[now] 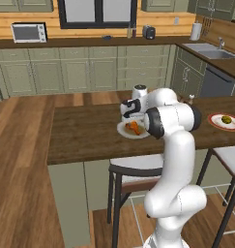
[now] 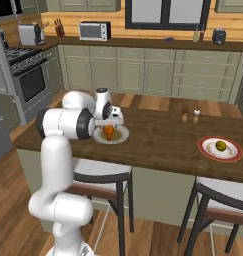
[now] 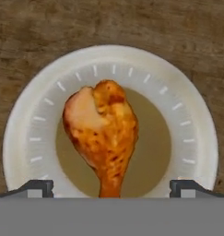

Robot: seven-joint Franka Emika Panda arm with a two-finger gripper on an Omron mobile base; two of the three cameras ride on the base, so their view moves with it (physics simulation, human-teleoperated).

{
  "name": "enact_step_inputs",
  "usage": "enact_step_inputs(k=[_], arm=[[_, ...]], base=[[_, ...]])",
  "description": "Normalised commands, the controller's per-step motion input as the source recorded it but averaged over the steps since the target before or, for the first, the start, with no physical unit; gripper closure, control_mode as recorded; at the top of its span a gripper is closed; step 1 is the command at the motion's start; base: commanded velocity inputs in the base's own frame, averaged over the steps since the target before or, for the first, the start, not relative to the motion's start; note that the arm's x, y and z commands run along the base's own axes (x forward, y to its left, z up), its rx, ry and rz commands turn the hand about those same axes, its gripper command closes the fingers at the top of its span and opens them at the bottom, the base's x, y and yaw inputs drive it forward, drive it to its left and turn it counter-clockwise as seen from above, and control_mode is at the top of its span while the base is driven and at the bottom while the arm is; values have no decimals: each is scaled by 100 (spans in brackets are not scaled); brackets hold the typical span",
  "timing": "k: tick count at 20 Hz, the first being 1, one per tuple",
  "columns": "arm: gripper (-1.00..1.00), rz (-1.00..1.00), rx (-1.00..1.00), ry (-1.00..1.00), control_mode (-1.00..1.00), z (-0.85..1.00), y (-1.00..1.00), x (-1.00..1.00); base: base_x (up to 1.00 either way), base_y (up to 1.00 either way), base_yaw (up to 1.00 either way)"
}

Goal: Pick the chicken drumstick and lemon from their plates and place them in the bowl. Then put the bowl in the fridge.

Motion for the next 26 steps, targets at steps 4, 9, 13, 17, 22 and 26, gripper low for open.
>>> enact_step_inputs(k=[4,9,13,17,22,26], arm=[[-100,0,0,35,-100,-27,0,58],[-100,0,1,18,-100,-31,0,35],[-100,0,0,6,-100,-18,0,14],[-100,-1,0,7,-100,-35,0,-32],[-100,-3,0,2,-100,-15,0,-38],[-100,0,0,0,-100,-12,0,-10]], base=[[0,0,0],[0,0,0],[0,0,0],[0,0,0],[0,0,0],[0,0,0]])
